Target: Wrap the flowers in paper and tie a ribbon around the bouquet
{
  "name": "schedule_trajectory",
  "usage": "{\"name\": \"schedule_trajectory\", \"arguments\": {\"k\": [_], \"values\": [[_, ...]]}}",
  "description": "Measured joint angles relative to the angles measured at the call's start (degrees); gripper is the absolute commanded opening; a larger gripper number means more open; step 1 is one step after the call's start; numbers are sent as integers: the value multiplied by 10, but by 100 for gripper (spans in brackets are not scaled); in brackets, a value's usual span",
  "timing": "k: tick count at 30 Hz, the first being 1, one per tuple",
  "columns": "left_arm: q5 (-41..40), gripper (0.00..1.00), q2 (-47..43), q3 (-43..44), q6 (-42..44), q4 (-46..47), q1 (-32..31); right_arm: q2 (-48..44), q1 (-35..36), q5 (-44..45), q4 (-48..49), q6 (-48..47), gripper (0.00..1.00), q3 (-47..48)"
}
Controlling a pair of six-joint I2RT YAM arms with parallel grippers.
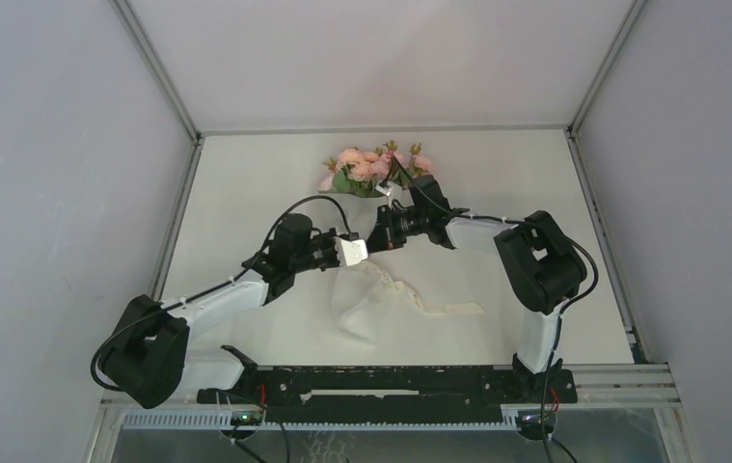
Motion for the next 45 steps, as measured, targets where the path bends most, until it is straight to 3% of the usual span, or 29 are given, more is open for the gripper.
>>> {"name": "schedule_trajectory", "arguments": {"k": [5, 10, 12, 34, 38, 43, 45], "values": [[-1, 1, 0, 0, 29, -11, 0, 0, 0, -2, 17, 4, 0, 0], [2, 0, 0, 0, 54, -21, 2, 0, 0, -5, 28, 12, 25, 0], [6, 0, 0, 0, 54, -20, 2, 0, 0, -6, 37, 17, 30, 0], [20, 0, 38, 0, 83, 23, 13, 17, 12, -7, 76, 14, 44, 0], [30, 0, 38, 0, 78, 24, 14, 17, 16, -5, 76, 8, 41, 0], [34, 0, 38, 0, 74, 24, 14, 17, 16, 1, 76, 2, 5, 0], [34, 0, 38, 0, 72, 24, 14, 17, 16, 6, 75, 0, 0, 0]]}}
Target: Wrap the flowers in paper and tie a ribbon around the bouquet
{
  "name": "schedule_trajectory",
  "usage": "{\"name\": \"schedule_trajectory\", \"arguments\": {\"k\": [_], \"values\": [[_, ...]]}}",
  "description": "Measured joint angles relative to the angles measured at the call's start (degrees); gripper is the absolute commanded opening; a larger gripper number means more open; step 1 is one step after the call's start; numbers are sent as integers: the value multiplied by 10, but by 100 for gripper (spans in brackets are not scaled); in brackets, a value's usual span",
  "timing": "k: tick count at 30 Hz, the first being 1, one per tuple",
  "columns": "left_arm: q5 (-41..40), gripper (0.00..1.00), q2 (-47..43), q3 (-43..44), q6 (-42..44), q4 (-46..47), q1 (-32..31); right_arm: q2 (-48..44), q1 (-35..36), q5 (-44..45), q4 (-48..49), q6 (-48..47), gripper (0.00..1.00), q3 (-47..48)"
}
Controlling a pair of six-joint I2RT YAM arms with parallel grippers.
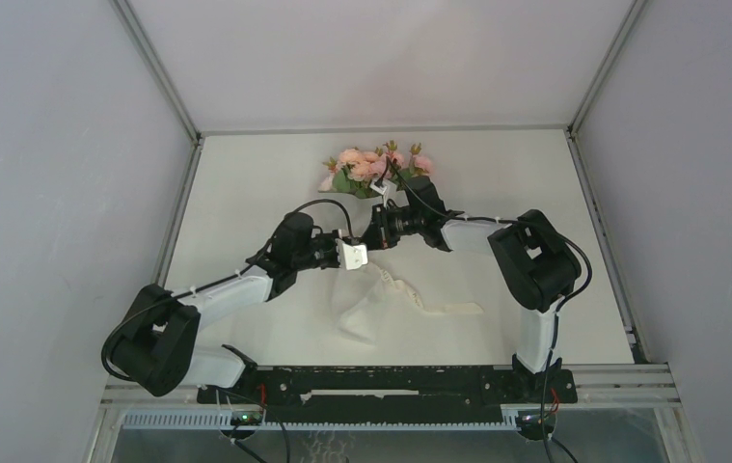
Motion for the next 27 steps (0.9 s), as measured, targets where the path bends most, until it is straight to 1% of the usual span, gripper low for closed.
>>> {"name": "schedule_trajectory", "arguments": {"k": [4, 5, 6, 9, 10, 11, 15, 21, 23, 26, 27], "values": [[0, 0, 0, 0, 0, 0, 0, 0, 0, 8, -4, -3, 0, 0], [0, 2, 0, 0, 0, 0, 0, 0, 0, 9, -5, -4, 0, 0], [0, 5, -1, 0, 0, -1, 0, 0, 0, 10, -6, -5, 0, 0], [-2, 28, -11, 0, 1, -6, 0, -3, 0, 17, -14, -8, 0, 0], [-3, 33, -18, 0, 4, -9, 0, -5, 0, 19, -17, -10, 0, 0], [-4, 36, -25, 0, 9, -12, 0, -7, 0, 21, -21, -12, 0, 0], [-5, 37, -52, 0, 36, -43, 1, -17, -3, 29, -26, -16, 0, 0], [1, 38, -80, 12, 115, -125, 2, -31, -3, 43, -37, -20, 0, -5], [6, 41, -80, 21, 148, -145, 3, -36, -3, 49, -42, -24, 0, -7], [17, 53, -74, 32, 209, -156, 3, -42, -3, 53, -52, -28, 0, -7], [19, 55, -72, 33, 221, -156, 3, -45, -3, 54, -55, -30, 0, -7]]}}
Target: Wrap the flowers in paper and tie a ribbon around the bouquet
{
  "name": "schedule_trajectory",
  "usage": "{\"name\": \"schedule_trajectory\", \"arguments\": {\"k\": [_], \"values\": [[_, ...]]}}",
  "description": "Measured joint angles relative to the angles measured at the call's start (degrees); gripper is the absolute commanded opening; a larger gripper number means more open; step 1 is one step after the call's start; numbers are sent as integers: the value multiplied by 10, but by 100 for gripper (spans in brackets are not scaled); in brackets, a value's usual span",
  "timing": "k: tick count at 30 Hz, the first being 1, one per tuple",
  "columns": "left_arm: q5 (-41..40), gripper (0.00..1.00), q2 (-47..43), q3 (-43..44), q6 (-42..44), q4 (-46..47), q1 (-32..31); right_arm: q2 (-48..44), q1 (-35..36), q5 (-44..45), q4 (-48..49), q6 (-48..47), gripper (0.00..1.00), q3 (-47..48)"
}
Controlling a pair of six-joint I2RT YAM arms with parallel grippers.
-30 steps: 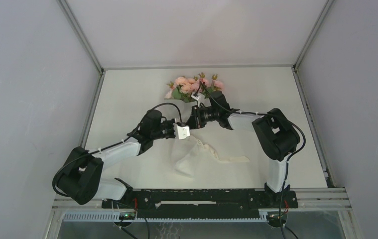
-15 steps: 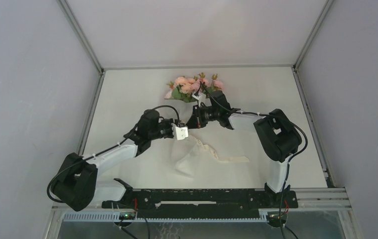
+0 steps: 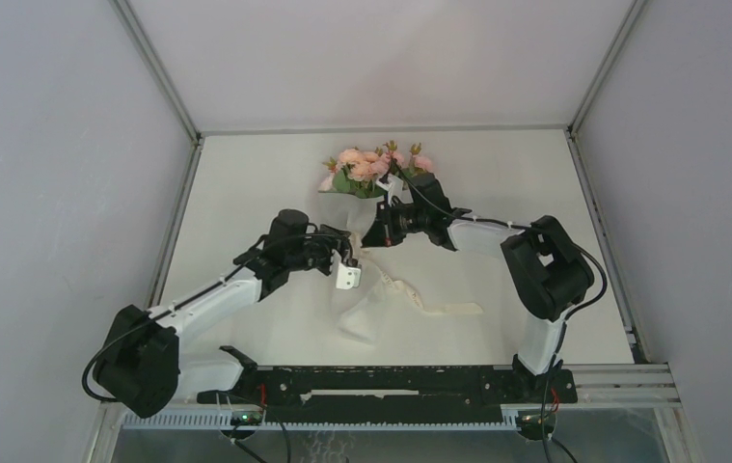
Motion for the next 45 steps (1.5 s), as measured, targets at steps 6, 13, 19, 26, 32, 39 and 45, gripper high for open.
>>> {"name": "schedule_trajectory", "arguments": {"k": [6, 13, 19, 26, 32, 39, 45], "values": [[16, 41, 43, 23, 38, 5, 0, -12, 0, 4, -12, -8, 0, 0], [26, 38, 64, 63, 35, -2, 2, -12, 1, 5, -16, -12, 0, 0], [37, 37, 72, 78, 50, -30, 3, -12, 1, 5, -16, -14, 0, 0], [29, 24, 99, 81, 71, -49, 2, -12, 1, 5, -16, -16, 0, 0], [23, 0, 100, 81, 81, -52, 1, -12, 3, 4, -16, -16, 0, 0], [26, 0, 92, 81, 79, -57, 1, -14, -1, 11, -29, -22, 0, 0], [31, 0, 80, 81, 70, -62, 5, -20, -9, 18, -35, -23, 0, 0]]}}
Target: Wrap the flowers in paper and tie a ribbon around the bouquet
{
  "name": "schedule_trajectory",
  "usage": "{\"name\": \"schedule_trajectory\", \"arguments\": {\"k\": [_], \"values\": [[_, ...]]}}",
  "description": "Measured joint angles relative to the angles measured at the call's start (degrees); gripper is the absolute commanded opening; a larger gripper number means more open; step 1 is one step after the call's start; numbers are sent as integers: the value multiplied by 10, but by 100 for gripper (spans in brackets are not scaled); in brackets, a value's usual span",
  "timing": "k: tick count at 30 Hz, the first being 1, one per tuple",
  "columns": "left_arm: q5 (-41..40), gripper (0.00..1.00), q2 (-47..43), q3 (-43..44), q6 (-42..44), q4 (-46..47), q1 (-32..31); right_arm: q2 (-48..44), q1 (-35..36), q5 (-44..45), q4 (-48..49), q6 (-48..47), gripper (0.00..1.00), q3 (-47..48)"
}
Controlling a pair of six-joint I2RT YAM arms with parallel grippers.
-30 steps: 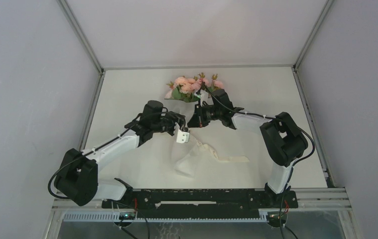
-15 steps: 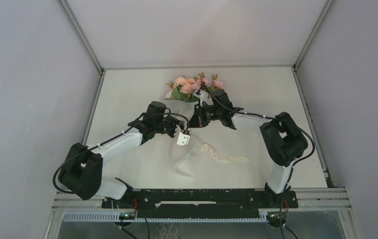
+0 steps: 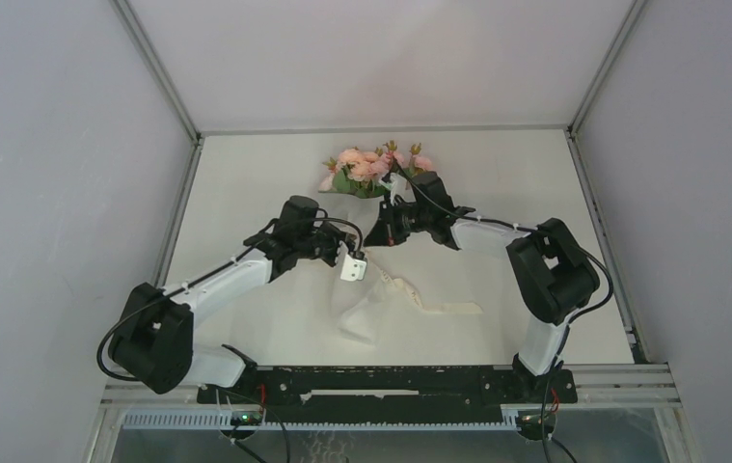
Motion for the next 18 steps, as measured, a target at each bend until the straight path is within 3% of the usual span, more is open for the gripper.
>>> {"name": "schedule_trajectory", "arguments": {"k": [18], "values": [[0, 0, -10, -2, -12, -19, 8, -53, -29, 39, -13, 2, 0, -22]]}}
